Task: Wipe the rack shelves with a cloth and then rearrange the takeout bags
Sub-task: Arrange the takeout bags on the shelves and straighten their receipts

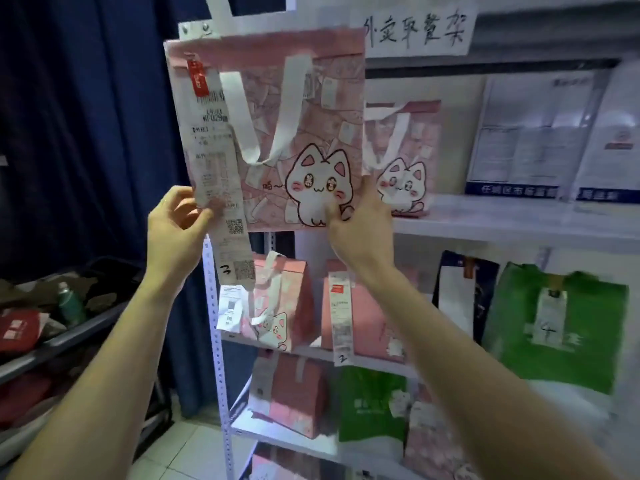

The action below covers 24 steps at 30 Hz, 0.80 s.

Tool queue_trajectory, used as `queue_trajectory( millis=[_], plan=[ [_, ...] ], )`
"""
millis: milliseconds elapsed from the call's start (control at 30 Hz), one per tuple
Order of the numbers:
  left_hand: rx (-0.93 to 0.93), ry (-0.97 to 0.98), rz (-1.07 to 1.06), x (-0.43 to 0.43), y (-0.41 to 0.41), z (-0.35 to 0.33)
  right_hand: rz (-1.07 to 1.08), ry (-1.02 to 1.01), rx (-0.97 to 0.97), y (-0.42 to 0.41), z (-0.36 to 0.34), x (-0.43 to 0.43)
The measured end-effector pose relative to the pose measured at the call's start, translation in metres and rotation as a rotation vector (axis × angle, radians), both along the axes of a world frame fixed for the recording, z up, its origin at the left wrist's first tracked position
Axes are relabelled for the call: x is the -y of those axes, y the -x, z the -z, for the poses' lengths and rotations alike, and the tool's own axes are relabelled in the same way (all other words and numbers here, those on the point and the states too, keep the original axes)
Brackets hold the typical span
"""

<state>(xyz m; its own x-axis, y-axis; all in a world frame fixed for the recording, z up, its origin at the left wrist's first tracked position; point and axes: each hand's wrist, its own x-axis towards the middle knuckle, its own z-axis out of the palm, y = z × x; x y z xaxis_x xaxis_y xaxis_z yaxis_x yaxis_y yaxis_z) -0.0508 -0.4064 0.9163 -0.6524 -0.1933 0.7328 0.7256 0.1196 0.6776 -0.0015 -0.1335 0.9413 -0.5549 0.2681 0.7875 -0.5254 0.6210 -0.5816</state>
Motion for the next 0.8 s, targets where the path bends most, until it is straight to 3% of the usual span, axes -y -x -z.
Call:
queue_trajectory(
  millis=[367, 500, 800],
  plan=[
    [0.058, 0.100, 0.396, -0.281, -0.044, -0.008, 0.384, 0.102, 0.030, -0.124, 0.007, -0.236],
    [0.065, 0.152, 0.489, -0.376, -0.024, -0.017, 0.524, 0.107, 0.023, -0.119, 0.005, -0.318],
    [0.074, 0.366, 0.440, -0.515, 0.053, -0.046, 0.656, 0.124, 0.146, -0.053, -0.027, -0.460]
  ],
)
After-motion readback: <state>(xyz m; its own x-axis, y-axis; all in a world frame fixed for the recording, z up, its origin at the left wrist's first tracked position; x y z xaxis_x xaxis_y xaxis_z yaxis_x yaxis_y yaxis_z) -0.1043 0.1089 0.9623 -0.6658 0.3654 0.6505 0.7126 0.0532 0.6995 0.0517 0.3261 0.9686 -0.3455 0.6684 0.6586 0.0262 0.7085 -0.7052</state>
